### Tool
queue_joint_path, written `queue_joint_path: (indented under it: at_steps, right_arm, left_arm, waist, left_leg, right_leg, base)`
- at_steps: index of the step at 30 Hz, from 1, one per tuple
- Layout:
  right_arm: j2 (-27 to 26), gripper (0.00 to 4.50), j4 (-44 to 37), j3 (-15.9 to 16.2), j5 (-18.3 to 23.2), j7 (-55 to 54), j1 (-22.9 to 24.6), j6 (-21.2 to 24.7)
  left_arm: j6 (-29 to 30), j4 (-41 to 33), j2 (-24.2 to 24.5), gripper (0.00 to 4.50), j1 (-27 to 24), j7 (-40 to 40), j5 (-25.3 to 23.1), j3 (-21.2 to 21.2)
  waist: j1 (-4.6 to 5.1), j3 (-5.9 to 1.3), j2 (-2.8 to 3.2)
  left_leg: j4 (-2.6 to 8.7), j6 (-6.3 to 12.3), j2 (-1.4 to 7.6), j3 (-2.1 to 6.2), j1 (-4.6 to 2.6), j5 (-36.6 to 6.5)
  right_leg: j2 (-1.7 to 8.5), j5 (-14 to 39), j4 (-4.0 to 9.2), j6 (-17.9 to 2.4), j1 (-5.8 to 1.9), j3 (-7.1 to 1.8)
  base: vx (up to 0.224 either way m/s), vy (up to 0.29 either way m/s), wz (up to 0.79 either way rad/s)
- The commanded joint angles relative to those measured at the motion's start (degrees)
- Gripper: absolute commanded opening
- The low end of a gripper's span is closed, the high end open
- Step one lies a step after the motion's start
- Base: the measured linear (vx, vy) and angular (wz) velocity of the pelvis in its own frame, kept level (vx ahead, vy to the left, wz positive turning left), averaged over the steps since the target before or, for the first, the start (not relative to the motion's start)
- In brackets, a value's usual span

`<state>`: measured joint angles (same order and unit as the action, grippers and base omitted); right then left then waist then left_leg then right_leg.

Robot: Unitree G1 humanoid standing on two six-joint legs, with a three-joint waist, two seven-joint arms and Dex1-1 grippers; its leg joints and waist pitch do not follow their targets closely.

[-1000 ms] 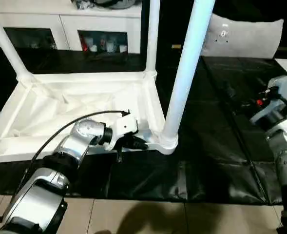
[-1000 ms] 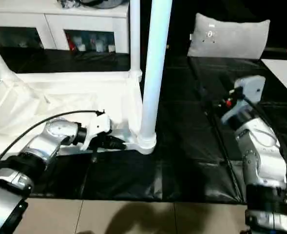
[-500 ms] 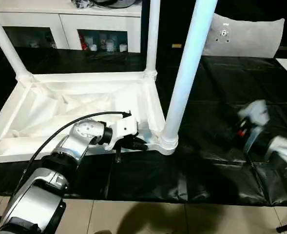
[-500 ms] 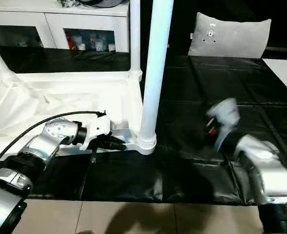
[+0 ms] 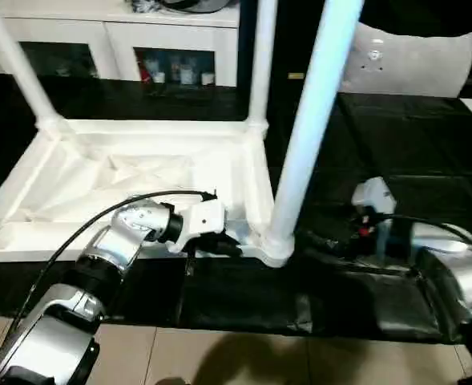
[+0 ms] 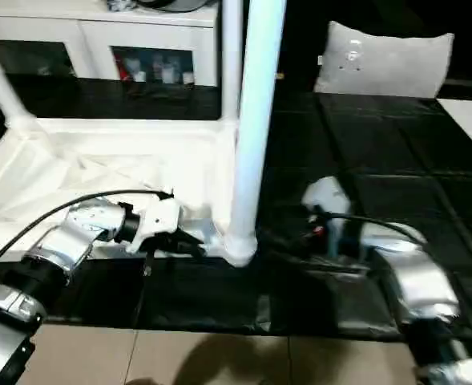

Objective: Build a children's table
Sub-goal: Rotate leg to tighten

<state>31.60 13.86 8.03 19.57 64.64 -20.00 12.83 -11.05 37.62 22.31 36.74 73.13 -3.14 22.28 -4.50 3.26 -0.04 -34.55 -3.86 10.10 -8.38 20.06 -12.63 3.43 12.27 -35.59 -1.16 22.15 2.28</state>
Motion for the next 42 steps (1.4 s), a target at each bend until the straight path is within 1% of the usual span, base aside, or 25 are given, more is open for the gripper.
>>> queue_joint_path:
  at_steps: [1, 3, 5, 7, 8, 14, 16, 17, 18, 19, 20, 24, 26, 28, 29, 30, 31, 32, 34, 35, 36, 37, 40, 41, 42]
  right_arm:
    - [-0.3, 3.16, 2.1, 1.1, -0.6, 2.6, -1.9, -1.2]
    - [-1.6, 2.90, 5.9, 2.0, -1.8, 3.4, -4.0, -2.9]
    - [-2.1, 2.76, 7.3, 2.2, -2.2, 3.5, -4.7, -3.4]
    - [-2.7, 2.70, 8.6, 2.3, -2.2, 4.0, -5.4, -3.6]
    - [-3.1, 2.47, 9.0, 2.5, -1.9, 4.5, -5.7, -3.5]
    - [-4.9, 2.05, 10.6, 2.9, -0.1, 8.1, -6.2, -2.1]
    - [-5.3, 2.01, 11.7, 2.6, 0.2, 8.7, -6.4, -2.1]
    - [-5.3, 2.01, 11.7, 2.6, 0.2, 8.7, -6.4, -2.1]
    - [-5.5, 1.98, 11.6, 1.9, 1.3, 9.1, -6.2, -1.1]
    - [-5.7, 1.98, 10.4, 1.2, 3.2, 9.7, -5.4, 0.7]
    - [-5.7, 1.97, 9.0, 0.9, 4.1, 9.6, -4.5, 1.6]
    - [-6.1, 1.97, 6.7, 0.2, 5.4, 8.7, -3.0, 3.2]
    - [-7.4, 1.97, 3.9, -0.2, 4.3, 3.4, -1.2, 5.4]
    - [-9.0, 1.97, 3.5, -0.5, 2.2, -2.8, -0.9, 6.5]
    - [-11.5, 1.97, 3.7, -1.5, 0.5, -9.5, -1.1, 7.8]
    - [-11.6, 1.97, 3.8, -1.5, 0.4, -9.8, -1.1, 7.9]
    - [-14.0, 1.97, 3.9, -2.8, -0.7, -15.7, -1.5, 9.4]
    - [-14.2, 1.97, 3.9, -2.9, -0.8, -16.2, -1.6, 9.5]
    - [-17.3, 1.97, 4.1, -4.4, -2.2, -23.7, -2.6, 11.7]
    - [-17.3, 1.97, 4.1, -4.4, -2.2, -23.7, -2.6, 11.7]
    - [-20.6, 1.97, 3.8, -6.2, -3.2, -31.1, -3.6, 13.3]
    - [-21.6, 1.97, 3.3, -6.5, -3.4, -33.0, -3.8, 13.2]
    - [-22.2, 1.97, 2.6, -6.6, -3.6, -34.2, -3.6, 12.7]
    - [-22.1, 1.97, 1.6, -6.7, -4.2, -34.0, -2.7, 11.0]
    - [-22.1, 1.97, 1.6, -6.7, -4.2, -34.0, -2.7, 11.0]
  left_arm:
    - [-0.4, -2.3, 0.0, 0.00, -0.4, 2.6, -1.2, 2.5]
    - [-0.4, -3.1, 0.1, 0.00, -0.7, 3.0, -1.5, 2.9]
    - [-0.3, -3.3, 0.1, 0.00, -0.7, 3.2, -1.6, 3.0]
    - [-0.2, -3.7, 0.2, 0.00, -0.9, 3.3, -1.6, 3.0]
    - [0.0, -4.0, 0.2, 0.00, -1.0, 3.4, -1.6, 3.0]
    - [0.6, -5.3, 0.5, 0.00, -1.6, 3.7, -1.6, 3.5]
    - [1.1, -5.5, 0.5, 0.00, -1.8, 3.7, -1.4, 3.3]
    - [1.1, -5.5, 0.5, 0.00, -1.8, 3.7, -1.4, 3.3]
    - [2.0, -5.6, 0.2, 0.00, -1.9, 3.7, -0.9, 3.0]
    - [3.6, -5.9, -0.3, 0.00, -2.1, 3.4, -0.1, 2.4]
    - [5.0, -6.0, -0.7, 0.00, -2.1, 2.6, 0.1, 2.0]
    - [7.3, -5.5, -1.6, 0.00, -1.9, 0.4, -0.2, 1.5]
    - [11.6, -4.0, -4.0, 0.00, -1.0, -3.8, -0.2, 0.4]
    - [13.7, -2.5, -6.0, 0.00, 0.0, -6.9, -0.3, -0.4]
    - [15.8, -1.0, -8.5, 0.00, 1.0, -10.4, -0.2, -1.2]
    - [15.9, -0.9, -8.7, 0.00, 1.1, -10.6, -0.2, -1.3]
    - [18.2, 0.0, -11.2, 0.00, 2.0, -13.8, 0.2, -2.1]
    - [18.3, 0.1, -11.4, 0.00, 2.1, -14.0, 0.2, -2.1]
    - [19.3, 1.5, -14.1, 0.00, 3.1, -17.4, -0.1, -2.5]
    - [19.3, 1.5, -14.1, 0.00, 3.1, -17.4, -0.1, -2.5]
    - [19.4, 3.0, -16.5, 0.00, 4.1, -20.5, -0.7, -2.6]
    - [19.4, 3.4, -17.2, 0.00, 4.4, -21.4, -1.1, -2.8]
    - [19.2, 3.6, -17.7, 0.00, 4.6, -22.1, -1.6, -2.9]
    - [18.2, 4.4, -17.2, 0.00, 4.7, -22.6, -2.8, -2.6]
    - [18.2, 4.4, -17.2, 0.00, 4.7, -22.6, -2.8, -2.6]
  waist:
    - [-0.18, -3.87, -0.44]
    - [-0.33, -3.91, -0.38]
    - [-0.46, -3.84, -0.48]
    - [-0.47, -3.99, -0.40]
    - [-0.48, -3.93, -0.42]
    - [-0.58, -4.02, -0.39]
    - [-0.58, -3.99, -0.44]
    - [-0.60, -4.03, -0.29]
    - [-0.60, -3.98, -0.36]
    - [-0.63, -3.95, -0.13]
    - [-0.64, -3.94, -0.31]
    - [-0.82, -3.97, -0.36]
    - [-0.87, -3.83, -0.40]
    - [-0.75, -3.61, -0.46]
    - [-0.57, -3.53, -0.51]
    - [-0.39, -3.36, -0.53]
    - [-0.07, -3.37, -0.44]
    - [0.04, -3.36, -0.52]
    - [0.70, -3.29, -0.28]
    - [1.21, -3.36, -0.50]
    - [1.48, -3.38, -0.43]
    - [1.77, -3.41, -0.36]
    - [1.93, -3.54, -0.43]
    - [1.93, -3.57, -0.39]
    - [1.93, -3.57, -0.39]
  left_leg:
    - [3.65, 6.12, 3.10, -0.14, 0.05, -1.5]
    - [3.62, 5.86, 3.08, -0.17, 0.06, -1.7]
    - [3.65, 5.33, 3.01, -0.23, 0.14, -1.8]
    - [3.60, 5.11, 2.99, -0.24, 0.09, -1.6]
    - [3.67, 5.11, 3.02, -0.20, 0.14, -1.5]
    - [3.59, 5.43, 2.98, -0.21, 0.17, -1.0]
    - [3.62, 5.32, 2.96, -0.23, 0.18, -1.2]
    - [3.59, 5.26, 2.95, -0.24, 0.16, -1.2]
    - [3.63, 5.13, 2.97, -0.27, 0.17, -1.5]
    - [3.67, 5.04, 3.03, -0.24, 0.13, -1.6]
    - [3.67, 5.07, 3.06, -0.29, 0.16, -1.4]
    - [3.61, 5.50, 2.97, -0.28, 0.13, -1.0]
    - [3.77, 4.98, 2.99, -0.26, -0.02, -1.9]
    - [3.90, 4.18, 2.84, -0.26, -0.07, -2.5]
    - [4.08, 3.15, 2.72, -0.19, -0.09, -4.3]
    - [4.12, 2.57, 2.57, -0.31, -0.12, -4.7]
    - [4.37, 1.09, 2.48, -0.06, -0.12, -6.4]
    - [4.43, 0.71, 2.47, -0.05, -0.07, -6.5]
    - [4.53, 0.22, 2.45, 0.07, 0.01, -6.8]
    - [4.49, 0.20, 2.21, 0.13, 0.34, -6.9]
    - [4.37, 0.57, 2.12, 0.05, 0.34, -6.5]
    - [4.40, 0.54, 2.07, 0.07, 0.32, -6.3]
    - [4.31, 1.17, 2.07, 0.09, 0.43, -5.1]
    - [4.27, 1.91, 2.17, 0.03, 0.45, -4.6]
    - [4.27, 1.91, 2.17, 0.03, 0.45, -4.6]
  right_leg:
    - [4.78, -3.1, 3.01, -17.0, -3.27, -2.41]
    - [4.86, -2.7, 2.94, -17.2, -3.15, -2.39]
    - [4.81, -2.0, 3.03, -16.9, -3.21, -2.42]
    - [4.81, -2.5, 2.87, -16.9, -3.22, -2.42]
    - [4.79, -2.5, 2.93, -16.8, -3.23, -2.40]
    - [4.72, -3.5, 2.76, -16.8, -3.23, -2.32]
    - [4.70, -3.0, 2.84, -16.7, -3.22, -2.33]
    - [4.75, -2.9, 2.81, -16.8, -3.24, -2.32]
    - [4.73, -2.6, 2.87, -16.8, -3.26, -2.34]
    - [4.68, -2.5, 2.86, -16.9, -3.22, -2.33]
    - [4.65, -2.9, 2.85, -17.0, -3.29, -2.36]
    - [4.63, -3.2, 2.90, -16.8, -3.20, -2.34]
    - [4.71, -0.7, 3.23, -16.2, -3.09, -2.38]
    - [4.64, 1.3, 3.57, -15.8, -2.92, -2.40]
    - [4.74, 5.0, 3.96, -15.0, -3.04, -2.42]
    - [4.63, 6.6, 4.19, -14.3, -2.88, -2.52]
    - [4.73, 11.4, 4.64, -12.8, -3.05, -2.47]
    - [4.71, 12.0, 4.66, -12.4, -3.10, -2.50]
    - [4.62, 12.5, 4.82, -11.9, -2.89, -2.56]
    - [4.52, 12.6, 4.84, -11.6, -3.18, -2.50]
    - [4.49, 12.3, 4.99, -11.3, -3.09, -2.60]
    - [4.42, 11.9, 5.04, -11.1, -3.01, -2.57]
    - [4.46, 9.9, 4.97, -11.2, -3.20, -2.60]
    - [4.43, 7.6, 4.87, -11.8, -3.19, -2.58]
    - [4.43, 7.6, 4.87, -11.8, -3.19, -2.58]
  base:
    - [0.000, 0.000, 0.00]
    - [0.000, 0.000, 0.00]
    - [0.000, 0.000, 0.00]
    - [0.000, 0.000, 0.00]
    - [0.000, 0.000, 0.00]
    - [0.000, 0.000, 0.00]
    - [0.000, 0.000, 0.00]
    - [0.000, 0.000, 0.00]
    - [0.000, 0.000, 0.00]
    - [0.000, 0.000, 0.00]
    - [0.000, 0.000, 0.00]
    - [0.000, 0.000, 0.00]
    - [0.000, 0.000, 0.00]
    - [0.000, 0.000, 0.00]
    - [0.000, 0.000, 0.00]
    - [0.000, 0.000, 0.00]
    - [0.000, 0.000, 0.00]
    - [0.000, 0.000, 0.00]
    - [0.000, 0.000, 0.00]
    - [0.000, 0.000, 0.00]
    - [0.000, 0.000, 0.00]
    - [0.000, 0.000, 0.00]
    - [0.000, 0.000, 0.00]
    - [0.000, 0.000, 0.00]
    - [0.000, 0.000, 0.00]
